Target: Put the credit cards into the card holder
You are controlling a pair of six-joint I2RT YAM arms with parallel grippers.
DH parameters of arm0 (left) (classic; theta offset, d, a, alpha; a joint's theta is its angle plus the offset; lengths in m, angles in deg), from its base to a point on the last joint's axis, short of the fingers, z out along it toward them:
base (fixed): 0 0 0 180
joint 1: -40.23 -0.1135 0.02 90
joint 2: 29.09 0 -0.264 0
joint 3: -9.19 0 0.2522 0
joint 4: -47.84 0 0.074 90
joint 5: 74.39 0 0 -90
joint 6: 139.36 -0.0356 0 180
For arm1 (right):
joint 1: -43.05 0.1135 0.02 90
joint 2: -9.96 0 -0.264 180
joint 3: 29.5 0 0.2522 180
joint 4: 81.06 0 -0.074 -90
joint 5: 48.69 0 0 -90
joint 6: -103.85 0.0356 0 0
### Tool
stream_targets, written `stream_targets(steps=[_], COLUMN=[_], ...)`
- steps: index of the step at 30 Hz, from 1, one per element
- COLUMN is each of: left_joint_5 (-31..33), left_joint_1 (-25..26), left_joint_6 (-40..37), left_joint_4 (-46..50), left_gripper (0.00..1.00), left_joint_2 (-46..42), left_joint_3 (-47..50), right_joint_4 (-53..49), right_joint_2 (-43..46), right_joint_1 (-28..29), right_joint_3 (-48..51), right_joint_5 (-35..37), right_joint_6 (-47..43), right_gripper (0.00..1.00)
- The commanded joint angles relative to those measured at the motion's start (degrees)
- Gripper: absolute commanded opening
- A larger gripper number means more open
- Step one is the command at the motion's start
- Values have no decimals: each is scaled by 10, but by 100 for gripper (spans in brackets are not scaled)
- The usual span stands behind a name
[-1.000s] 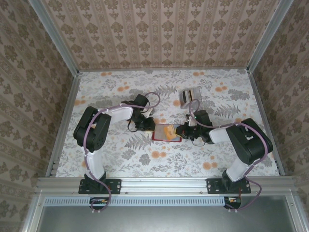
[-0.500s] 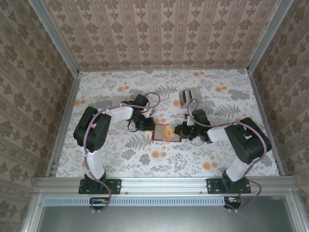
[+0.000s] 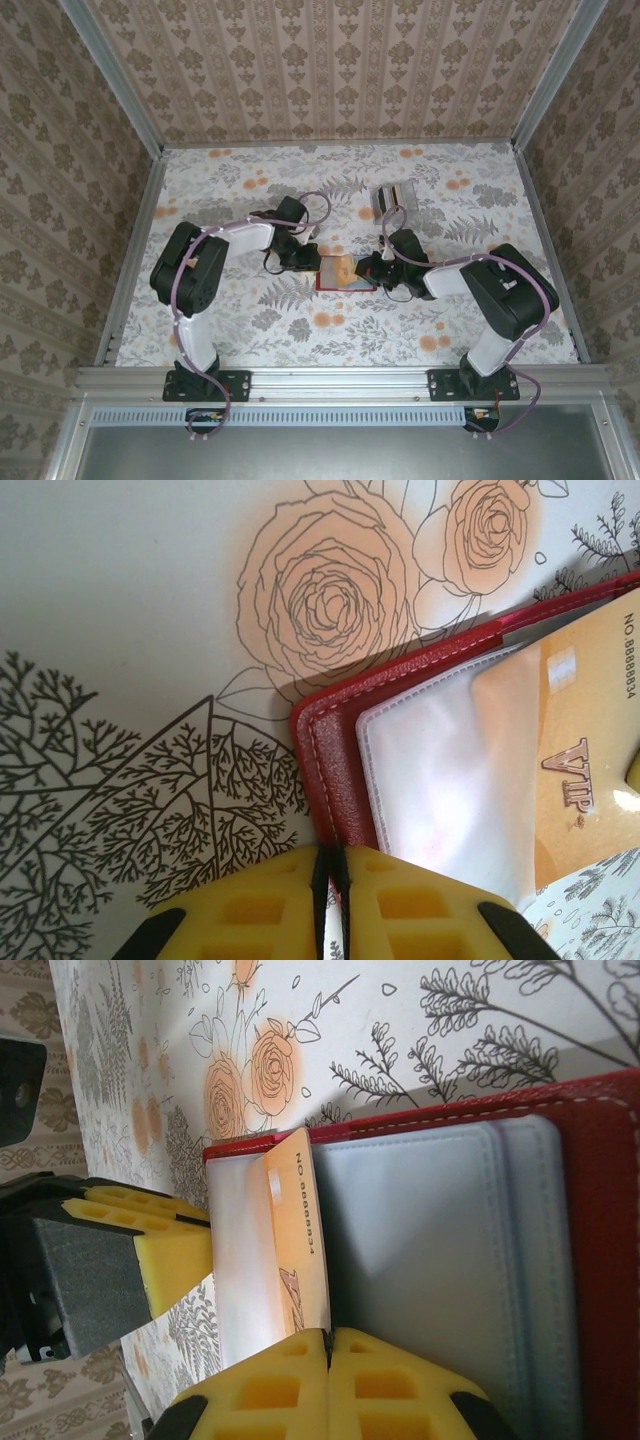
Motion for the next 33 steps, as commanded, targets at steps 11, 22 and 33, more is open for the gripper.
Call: stream_targets(steps=[11, 22, 33], left_joint_5=[-20, -33, -37], left_joint_1=[20, 27, 29], left_joint_6=[18, 32, 67], left_joint_4=[28, 5, -14], left_gripper=[13, 13, 13], left_joint_2=[-7, -22, -47], left_joint_3=[65, 87, 111], right_joint_4=[-28, -121, -133], right_joint_2=[10, 16, -8], right_joint_1=[37, 95, 100], right_joint_3=[1, -36, -64], right_joint_5=[54, 77, 48], right_joint_6=[38, -10, -10], right_gripper=[14, 10, 17])
